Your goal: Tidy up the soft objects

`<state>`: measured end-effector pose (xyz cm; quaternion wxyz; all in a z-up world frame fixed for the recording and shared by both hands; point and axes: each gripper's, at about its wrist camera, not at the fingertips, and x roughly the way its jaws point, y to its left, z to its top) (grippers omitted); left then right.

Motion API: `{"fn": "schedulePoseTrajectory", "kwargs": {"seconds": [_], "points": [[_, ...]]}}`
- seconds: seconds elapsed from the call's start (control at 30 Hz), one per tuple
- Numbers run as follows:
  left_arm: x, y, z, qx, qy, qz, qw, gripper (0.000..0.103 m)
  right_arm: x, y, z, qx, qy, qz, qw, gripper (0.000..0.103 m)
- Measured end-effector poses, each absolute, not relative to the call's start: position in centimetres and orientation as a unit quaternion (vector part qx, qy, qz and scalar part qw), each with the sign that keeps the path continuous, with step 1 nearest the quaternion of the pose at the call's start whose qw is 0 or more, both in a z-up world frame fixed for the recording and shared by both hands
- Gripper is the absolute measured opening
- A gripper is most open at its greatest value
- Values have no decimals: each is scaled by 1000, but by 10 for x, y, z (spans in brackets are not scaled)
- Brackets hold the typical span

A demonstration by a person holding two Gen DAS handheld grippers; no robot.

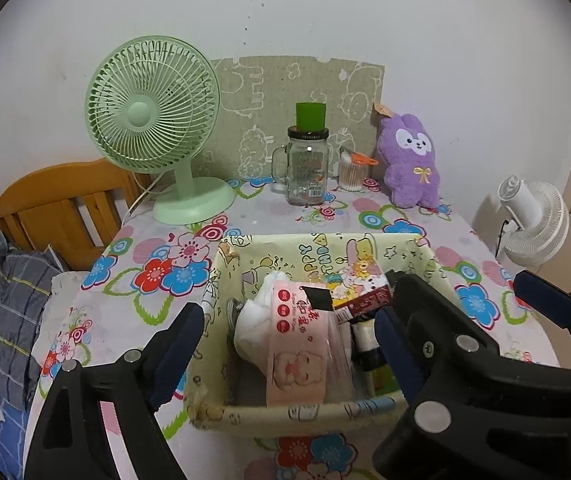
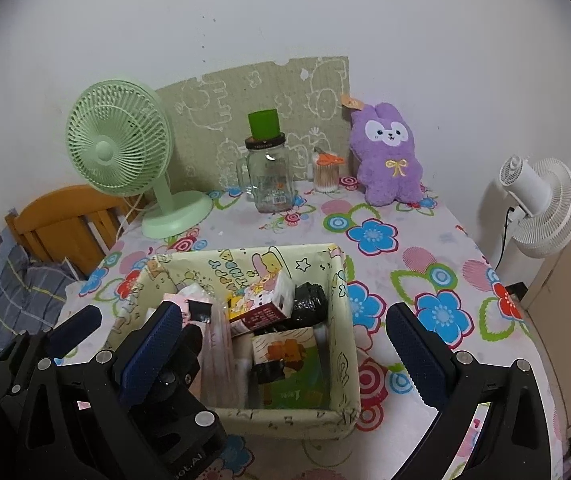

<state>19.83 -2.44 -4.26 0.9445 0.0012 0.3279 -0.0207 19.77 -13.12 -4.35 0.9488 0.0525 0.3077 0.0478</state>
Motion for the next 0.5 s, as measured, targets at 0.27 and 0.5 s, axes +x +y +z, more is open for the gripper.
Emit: {"fn": "schedulePoseTrajectory", "kwargs": {"seconds": [0.27,0.5], "points": [[170,-26,-25,2,306,-25,952,93,167,-132,-25,44,283,46,957,103],[145,-23,-10,-2,286,-27,958,96,140,-140,-12,48,261,41,963,103]]}}
